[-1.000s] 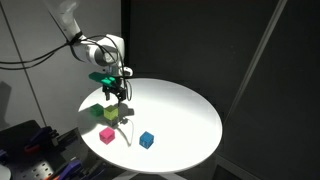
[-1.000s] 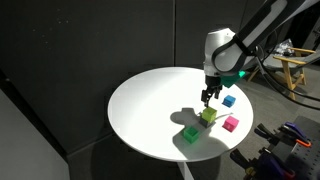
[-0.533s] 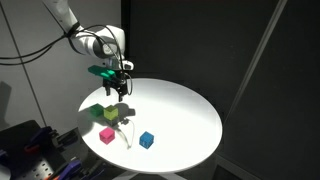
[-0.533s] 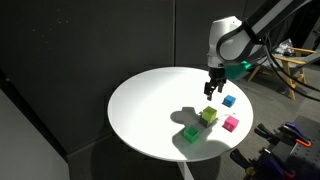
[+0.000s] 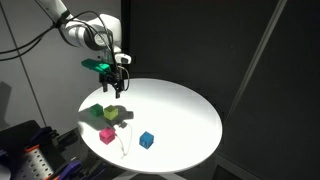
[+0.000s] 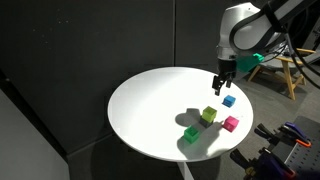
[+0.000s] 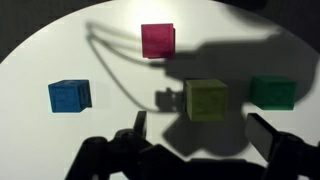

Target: Move the yellow cube from the right and back to the left

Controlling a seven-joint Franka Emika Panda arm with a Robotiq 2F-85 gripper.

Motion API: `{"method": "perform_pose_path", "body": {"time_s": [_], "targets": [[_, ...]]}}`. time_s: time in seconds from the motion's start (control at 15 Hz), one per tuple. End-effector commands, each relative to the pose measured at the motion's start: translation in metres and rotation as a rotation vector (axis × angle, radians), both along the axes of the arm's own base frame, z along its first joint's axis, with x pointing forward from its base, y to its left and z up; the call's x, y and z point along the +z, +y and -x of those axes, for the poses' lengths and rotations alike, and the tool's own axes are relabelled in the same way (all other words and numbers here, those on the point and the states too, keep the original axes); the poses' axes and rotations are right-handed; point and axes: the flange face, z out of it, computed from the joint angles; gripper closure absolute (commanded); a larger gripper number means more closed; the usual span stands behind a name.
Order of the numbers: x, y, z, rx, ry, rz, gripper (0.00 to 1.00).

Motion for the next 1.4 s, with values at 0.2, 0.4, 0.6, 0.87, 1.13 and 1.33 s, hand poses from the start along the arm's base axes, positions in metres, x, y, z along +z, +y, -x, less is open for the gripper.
{"method": "perform_pose_path", "body": {"time_s": [0.2,0.4,0.6,0.87,1.13,1.33], "targets": [[0.035,-0.015,0.04,-0.004,-0.034,-0.016,0.0],[0.047,-0.02,0.049,-0.014,-0.046,-0.018,0.0],[0.06,-0.024,0.055,-0.029,-0.055,-0.026,0.0],[0.071,-0.029,0.06,-0.059,-0.066,-0.04,0.0],[0.076,-0.035,0.06,-0.124,-0.085,-0.058,0.0],[0.078,-0.04,0.059,-0.158,-0.096,-0.068,0.0]]}}
